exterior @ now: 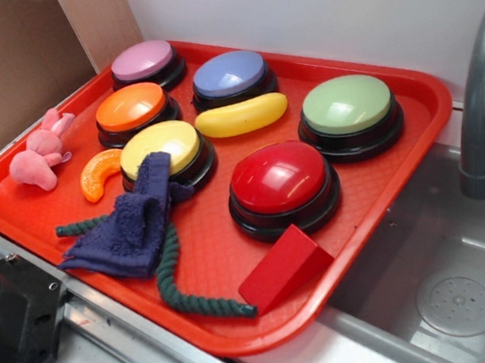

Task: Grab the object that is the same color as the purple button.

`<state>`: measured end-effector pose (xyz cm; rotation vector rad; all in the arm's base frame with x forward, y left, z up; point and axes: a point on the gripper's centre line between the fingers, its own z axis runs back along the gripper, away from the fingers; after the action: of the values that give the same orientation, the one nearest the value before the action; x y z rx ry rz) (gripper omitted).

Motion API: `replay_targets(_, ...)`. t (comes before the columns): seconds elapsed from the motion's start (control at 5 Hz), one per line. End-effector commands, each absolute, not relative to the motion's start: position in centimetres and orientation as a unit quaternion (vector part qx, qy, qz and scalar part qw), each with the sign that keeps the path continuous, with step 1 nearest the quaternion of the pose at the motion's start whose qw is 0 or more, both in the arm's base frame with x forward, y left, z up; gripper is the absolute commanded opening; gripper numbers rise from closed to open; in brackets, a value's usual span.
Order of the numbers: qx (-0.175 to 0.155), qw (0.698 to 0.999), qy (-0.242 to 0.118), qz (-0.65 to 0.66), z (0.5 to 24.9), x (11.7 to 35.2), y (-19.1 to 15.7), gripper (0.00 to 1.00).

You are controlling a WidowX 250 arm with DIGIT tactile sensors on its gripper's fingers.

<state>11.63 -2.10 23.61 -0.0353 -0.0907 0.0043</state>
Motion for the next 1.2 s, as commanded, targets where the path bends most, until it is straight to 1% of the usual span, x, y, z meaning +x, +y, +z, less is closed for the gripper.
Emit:
replay_targets(0.0, -0.018, 0.999, -0.045, 0.002, 23.6, 11.6, -2.1, 1.00)
replay_targets(0.2, -0.015, 0.999, -0.037, -0.001, 21.7, 11.9, -2.2, 1.00)
replay_targets(0.4, -0.024, 0.998, -0.058, 0.027, 18.6, 12.0, -2.2, 1.00)
replay_targets(0.6, -0.039, 0.996, -0.074, 0.038, 14.1, 12.4, -2.3, 1.00)
replay_targets(0.8, -0.036, 0.996, -0.063, 0.049, 10.8, 12.5, -2.2, 1.00)
replay_targets(1.0, -0.033, 0.996, -0.064, 0.056, 7.5, 13.0, -2.3, 1.00)
